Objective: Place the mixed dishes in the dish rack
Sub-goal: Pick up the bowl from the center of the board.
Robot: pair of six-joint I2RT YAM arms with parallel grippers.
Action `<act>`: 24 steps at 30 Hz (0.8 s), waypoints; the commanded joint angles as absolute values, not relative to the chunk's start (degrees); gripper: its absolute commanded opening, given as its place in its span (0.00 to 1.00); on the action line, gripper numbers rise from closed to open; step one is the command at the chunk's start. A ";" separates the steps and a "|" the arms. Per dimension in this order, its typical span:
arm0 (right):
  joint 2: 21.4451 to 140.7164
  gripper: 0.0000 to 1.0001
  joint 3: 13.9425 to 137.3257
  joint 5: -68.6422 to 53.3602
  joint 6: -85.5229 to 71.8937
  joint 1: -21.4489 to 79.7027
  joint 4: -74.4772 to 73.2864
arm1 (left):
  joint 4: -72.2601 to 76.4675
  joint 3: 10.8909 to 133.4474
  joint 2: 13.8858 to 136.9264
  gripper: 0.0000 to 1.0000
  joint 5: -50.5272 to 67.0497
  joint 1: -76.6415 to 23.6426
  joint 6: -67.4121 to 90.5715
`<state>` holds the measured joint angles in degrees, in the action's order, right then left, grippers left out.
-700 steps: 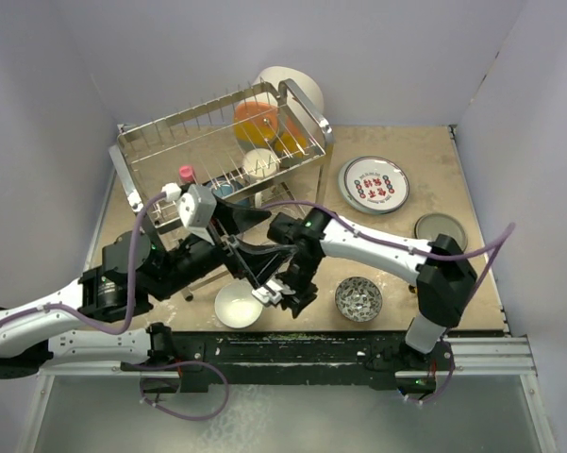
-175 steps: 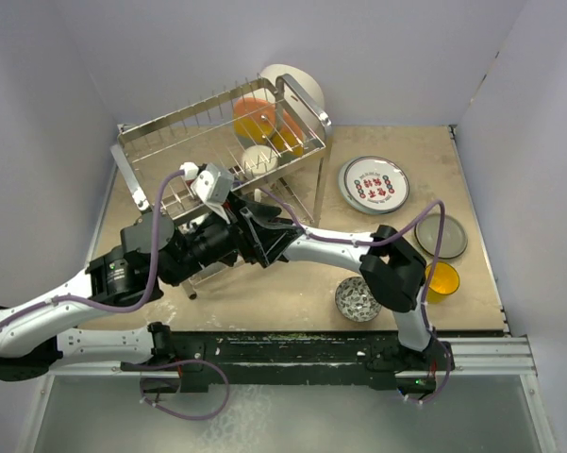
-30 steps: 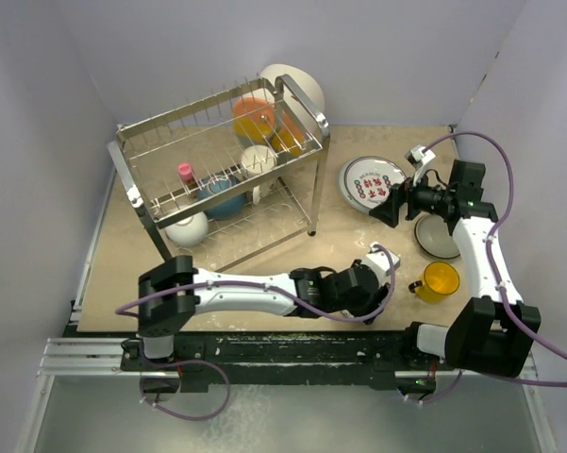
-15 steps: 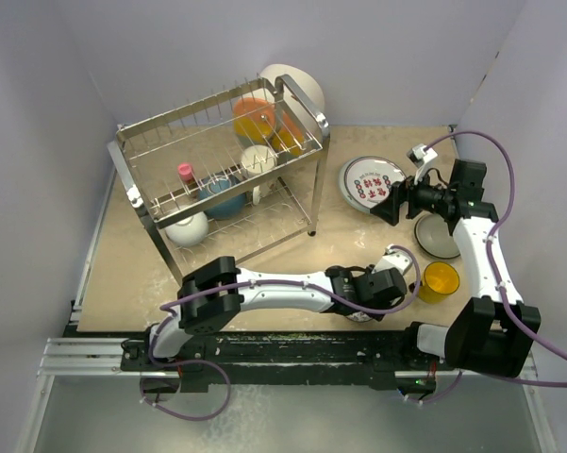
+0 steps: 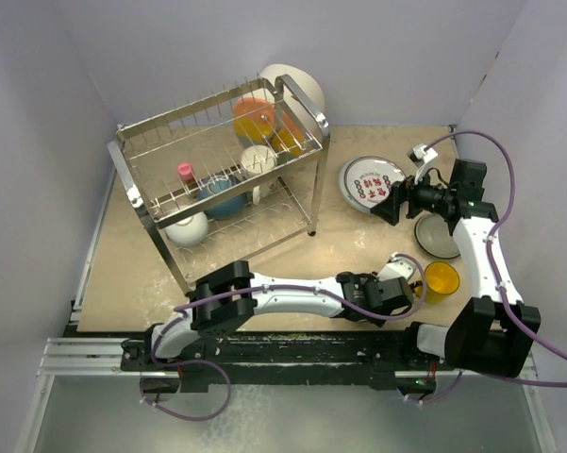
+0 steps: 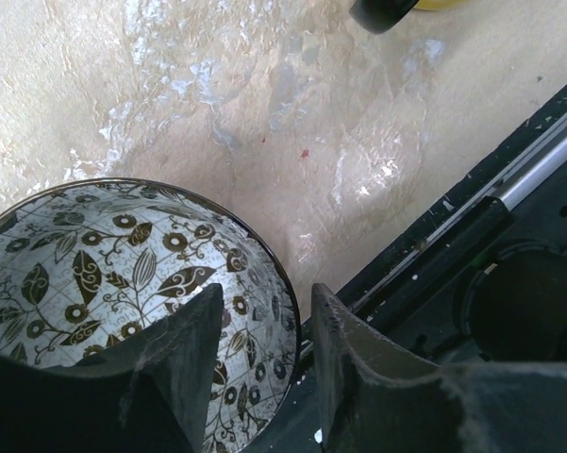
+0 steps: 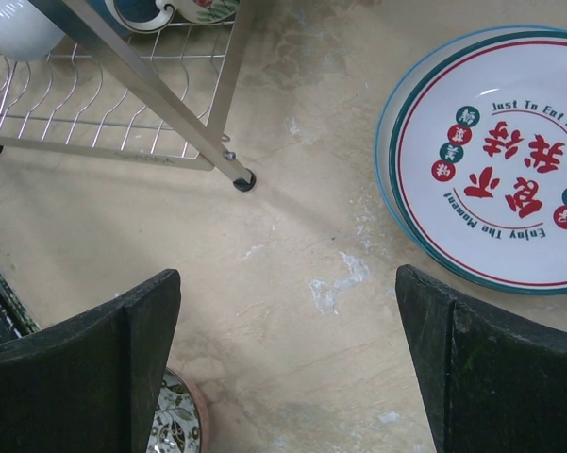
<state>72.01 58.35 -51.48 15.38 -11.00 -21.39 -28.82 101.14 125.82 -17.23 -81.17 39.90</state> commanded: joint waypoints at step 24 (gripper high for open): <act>71.02 0.97 58.28 -53.34 15.41 -11.33 -19.94 | -8.49 81.38 105.29 0.00 -20.91 -81.06 34.01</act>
